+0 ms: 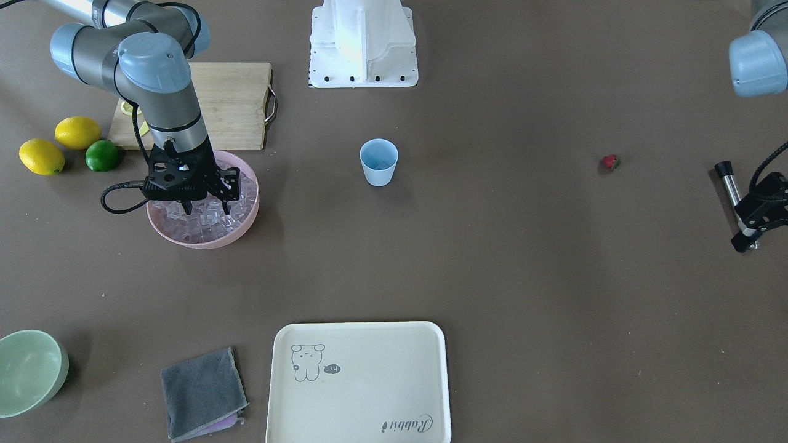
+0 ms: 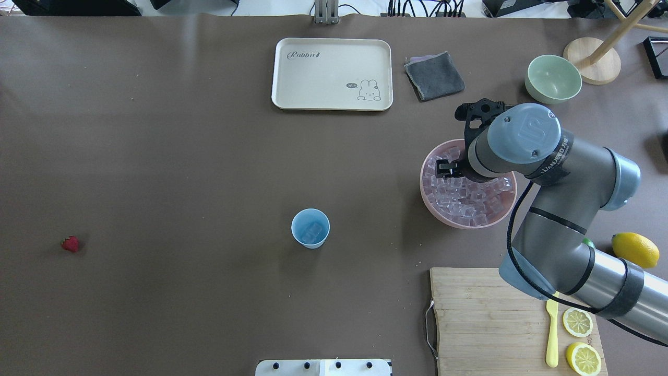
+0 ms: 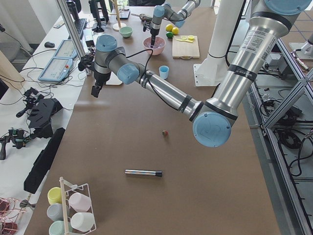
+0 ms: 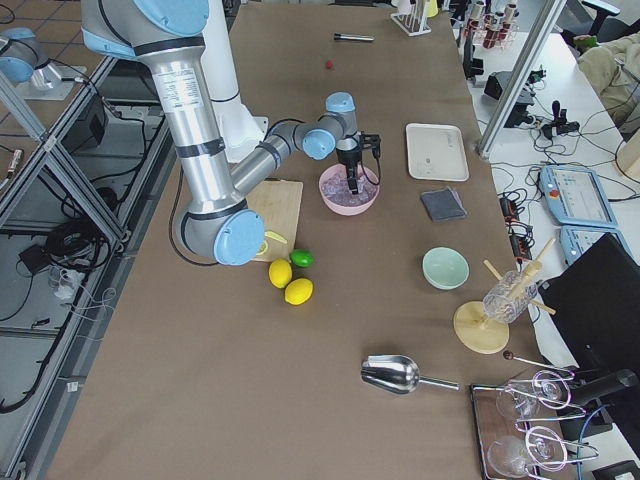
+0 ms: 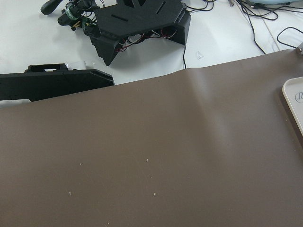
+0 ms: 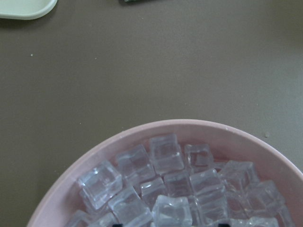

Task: Mash ice and strawberries in cup
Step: 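Lower the right gripper into the bowl to grasp a third ice cube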

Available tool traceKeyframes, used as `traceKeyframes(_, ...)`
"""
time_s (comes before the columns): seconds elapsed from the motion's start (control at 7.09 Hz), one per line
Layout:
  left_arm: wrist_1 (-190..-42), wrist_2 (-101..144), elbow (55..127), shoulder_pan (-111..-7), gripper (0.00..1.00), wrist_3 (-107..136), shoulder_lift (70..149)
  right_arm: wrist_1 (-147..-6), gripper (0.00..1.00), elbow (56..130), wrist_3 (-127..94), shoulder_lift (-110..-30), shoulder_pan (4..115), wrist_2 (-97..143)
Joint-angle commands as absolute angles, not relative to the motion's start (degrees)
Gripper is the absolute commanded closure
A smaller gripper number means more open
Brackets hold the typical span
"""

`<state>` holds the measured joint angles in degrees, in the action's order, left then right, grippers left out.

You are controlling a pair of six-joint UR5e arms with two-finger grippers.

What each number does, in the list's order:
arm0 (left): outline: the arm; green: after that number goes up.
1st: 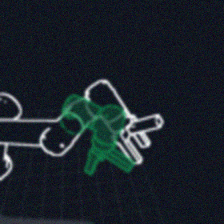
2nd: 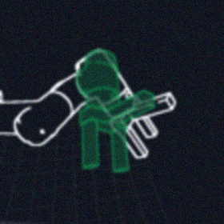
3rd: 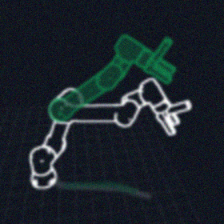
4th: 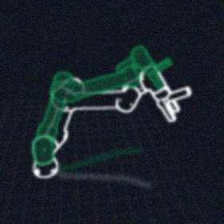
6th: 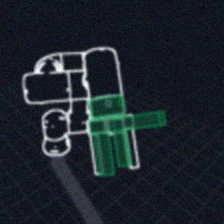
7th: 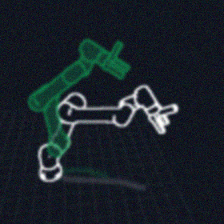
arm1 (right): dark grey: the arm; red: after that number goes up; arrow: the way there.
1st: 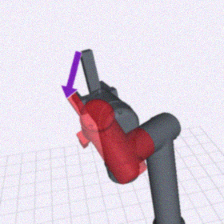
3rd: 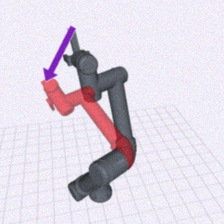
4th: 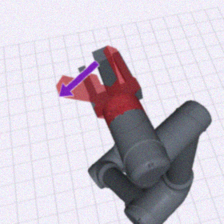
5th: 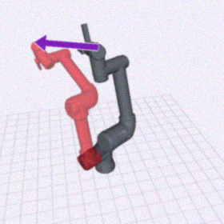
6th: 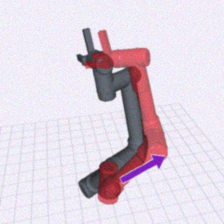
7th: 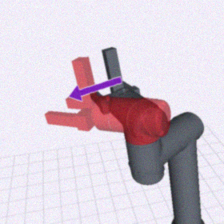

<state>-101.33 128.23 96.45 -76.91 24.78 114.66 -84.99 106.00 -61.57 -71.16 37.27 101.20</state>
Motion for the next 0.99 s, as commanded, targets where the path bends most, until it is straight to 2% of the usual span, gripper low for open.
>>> traceKeyframes(0.0,-101.3,128.2,96.5,-76.9,0.02,24.8,114.9,-85.0,0.28,106.0,-61.7,-71.1,38.0,101.2)
traceKeyframes(0.7,-101.4,128.2,96.6,-76.9,0.02,24.8,114.9,-85.0,0.3,105.2,-62.3,-71.1,37.8,101.1)
traceKeyframes(0.85,-101.4,128.2,96.6,-76.9,0.02,24.9,114.9,-85.0,0.4,104.9,-62.8,-71.0,37.8,101.1)
